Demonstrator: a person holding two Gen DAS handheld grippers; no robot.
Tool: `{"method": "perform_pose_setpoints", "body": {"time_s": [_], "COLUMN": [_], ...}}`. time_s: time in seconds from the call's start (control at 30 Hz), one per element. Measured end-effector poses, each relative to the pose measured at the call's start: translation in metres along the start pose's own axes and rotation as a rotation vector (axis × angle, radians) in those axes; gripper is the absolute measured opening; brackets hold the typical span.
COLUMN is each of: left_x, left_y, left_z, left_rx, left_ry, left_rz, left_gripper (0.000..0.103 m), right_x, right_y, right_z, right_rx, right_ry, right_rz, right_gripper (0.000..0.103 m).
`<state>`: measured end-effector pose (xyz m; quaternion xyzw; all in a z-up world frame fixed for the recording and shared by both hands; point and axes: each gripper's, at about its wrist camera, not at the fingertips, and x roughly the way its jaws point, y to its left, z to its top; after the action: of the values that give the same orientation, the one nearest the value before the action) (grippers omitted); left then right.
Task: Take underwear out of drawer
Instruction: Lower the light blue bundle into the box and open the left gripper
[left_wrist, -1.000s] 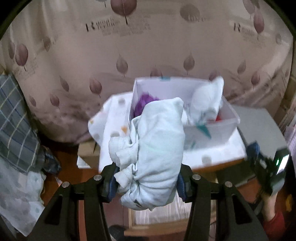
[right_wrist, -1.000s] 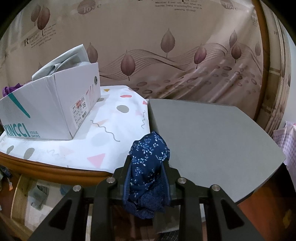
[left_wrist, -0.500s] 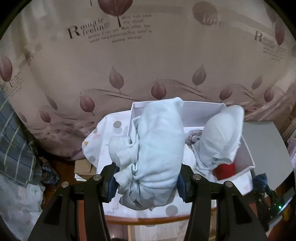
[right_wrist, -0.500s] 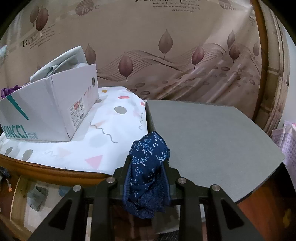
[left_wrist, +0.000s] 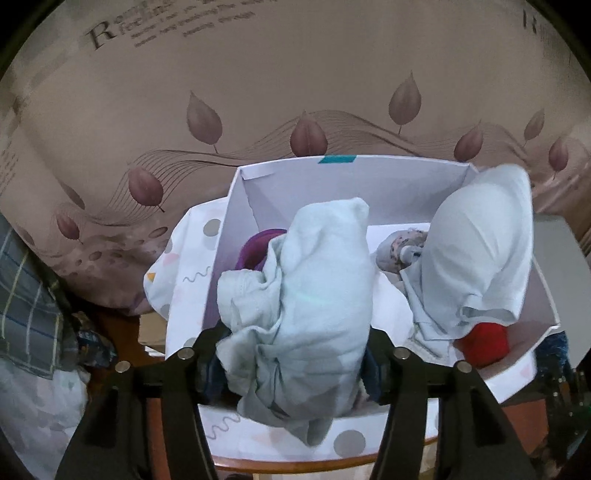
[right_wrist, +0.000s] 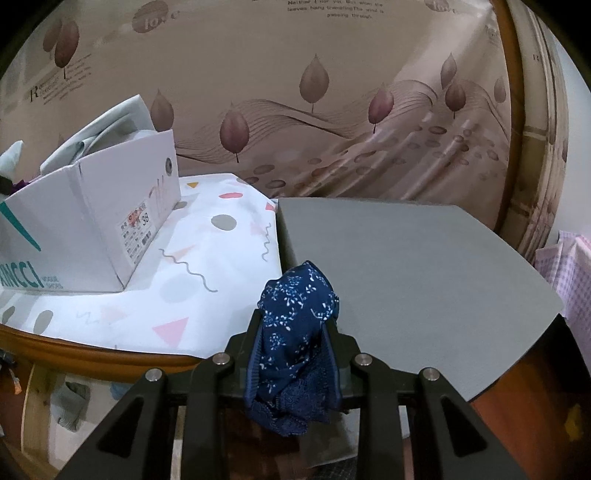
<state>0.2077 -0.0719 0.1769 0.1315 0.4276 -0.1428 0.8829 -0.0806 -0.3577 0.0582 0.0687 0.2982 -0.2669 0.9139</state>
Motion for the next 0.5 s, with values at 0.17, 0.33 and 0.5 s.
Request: {"method": "perform_pose_setpoints", "body": {"time_s": [0.17, 0.33, 0.5], "left_x": [0.009, 0.012, 0.011], "left_y": [-0.011, -0.006, -0.014], "left_z": [0.003, 0.001, -0.004], "left_rx": [0.028, 0.004, 0.068], "left_ry": [-0.002, 0.027, 0.008], "left_rz": [0.045, -0.006, 0.008], "left_gripper": [0.059, 0.088, 0.089], "right_x": [0.001, 0.002, 0.002], "right_y": [0.001, 0.0, 0.002], "right_z": [0.0, 0.0, 0.0], "right_rx": [-0.004, 0.003, -0.005], "right_ry": [0.002, 0.004, 0.005], "right_rz": [-0.002, -0.006, -0.003], "right_gripper": [0.029, 0.029, 0.029]}}
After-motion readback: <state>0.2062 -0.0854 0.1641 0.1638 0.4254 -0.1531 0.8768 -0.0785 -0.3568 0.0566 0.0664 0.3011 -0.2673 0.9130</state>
